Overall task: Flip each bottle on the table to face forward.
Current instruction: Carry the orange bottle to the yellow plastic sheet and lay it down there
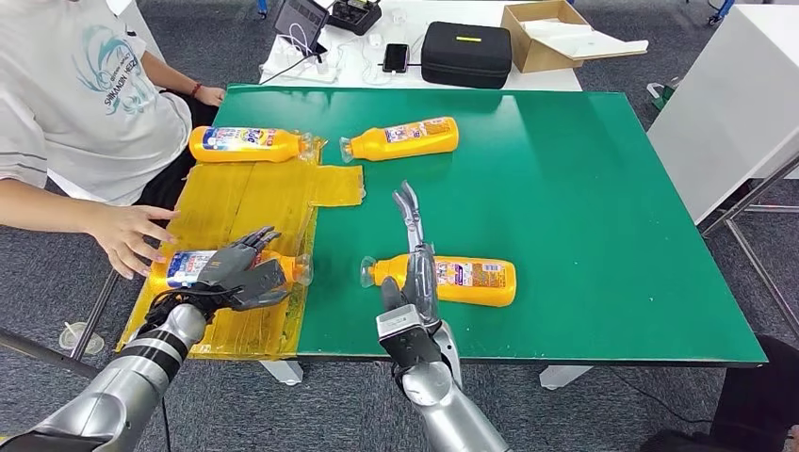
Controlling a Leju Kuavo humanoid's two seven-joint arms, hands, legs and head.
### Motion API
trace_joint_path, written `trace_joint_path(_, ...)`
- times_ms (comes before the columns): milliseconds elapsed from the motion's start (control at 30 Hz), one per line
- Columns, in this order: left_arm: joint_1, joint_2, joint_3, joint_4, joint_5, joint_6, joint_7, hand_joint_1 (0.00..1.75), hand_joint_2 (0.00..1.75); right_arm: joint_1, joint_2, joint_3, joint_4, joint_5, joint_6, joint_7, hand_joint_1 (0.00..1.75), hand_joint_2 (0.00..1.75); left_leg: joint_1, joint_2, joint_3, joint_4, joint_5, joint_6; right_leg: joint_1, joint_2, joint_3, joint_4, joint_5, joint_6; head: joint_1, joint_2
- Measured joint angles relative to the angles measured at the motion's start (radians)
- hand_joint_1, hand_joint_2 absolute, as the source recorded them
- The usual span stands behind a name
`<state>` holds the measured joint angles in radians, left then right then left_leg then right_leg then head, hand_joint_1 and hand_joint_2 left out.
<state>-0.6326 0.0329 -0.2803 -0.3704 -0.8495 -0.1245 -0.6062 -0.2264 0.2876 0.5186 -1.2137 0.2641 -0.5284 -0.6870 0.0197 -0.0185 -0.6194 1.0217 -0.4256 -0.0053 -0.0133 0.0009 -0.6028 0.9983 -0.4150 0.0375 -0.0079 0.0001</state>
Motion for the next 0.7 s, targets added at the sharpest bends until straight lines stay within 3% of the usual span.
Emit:
trace_joint_path(200, 0.009, 0.008, 0.034, -0.015, 0.101, -0.03, -0.062, 0.0, 0.0, -0.004, 0.0, 0.0, 0.017, 0.0, 0.001, -0.006, 0.0, 0.0, 0.0, 0.0, 0.002, 0.0, 0.0, 0.0, 0.0, 0.0, 0.001, 0.0, 0.0, 0.0, 0.0, 0.0)
trace_joint_path(267, 0.022, 0.0, 0.057, -0.029, 0.159, 0.003, -0.077, 0.0, 0.0, -0.005, 0.0, -0.001, 0.023, 0.01, -0.006, -0.006, 0.0, 0.87, 0.0, 0.001, 0.001, 0.0, 0.0, 0.0, 0.0, 0.0, 0.0, 0.0, 0.0, 0.0, 0.0, 0.0)
trace_joint_path(333, 0.039, -0.015, 0.094, -0.049, 0.232, 0.053, -0.087, 0.0, 0.87, -0.006, 0.0, -0.001, 0.029, 0.028, -0.013, 0.004, 0.0, 1.75, 0.0, 0.001, 0.0, 0.0, 0.0, 0.0, 0.0, 0.0, -0.001, 0.0, 0.0, 0.0, 0.0, 0.0)
trace_joint_path(400, 0.061, -0.036, 0.141, -0.082, 0.309, 0.113, -0.091, 0.0, 1.75, -0.008, -0.001, -0.002, 0.036, 0.058, -0.018, 0.032, 0.0, 1.75, 0.0, 0.001, -0.001, 0.0, 0.0, 0.0, 0.0, 0.0, -0.003, 0.0, 0.0, 0.0, 0.0, 0.0)
trace_joint_path(500, 0.093, -0.068, 0.213, -0.155, 0.422, 0.199, -0.094, 0.0, 1.75, -0.013, -0.008, -0.004, 0.05, 0.136, -0.036, 0.098, 0.0, 1.75, 0.0, 0.002, -0.004, 0.001, 0.0, 0.0, 0.0, 0.0, -0.006, 0.0, 0.001, 0.001, 0.0, 0.0)
trace_joint_path(700, 0.155, -0.108, 0.311, -0.317, 0.556, 0.266, -0.095, 0.0, 1.75, -0.027, -0.041, -0.014, 0.077, 0.303, -0.038, 0.259, 0.0, 1.75, 0.0, 0.002, -0.006, 0.001, 0.0, 0.0, 0.0, 0.001, -0.008, 0.0, 0.0, 0.001, 0.0, 0.0)
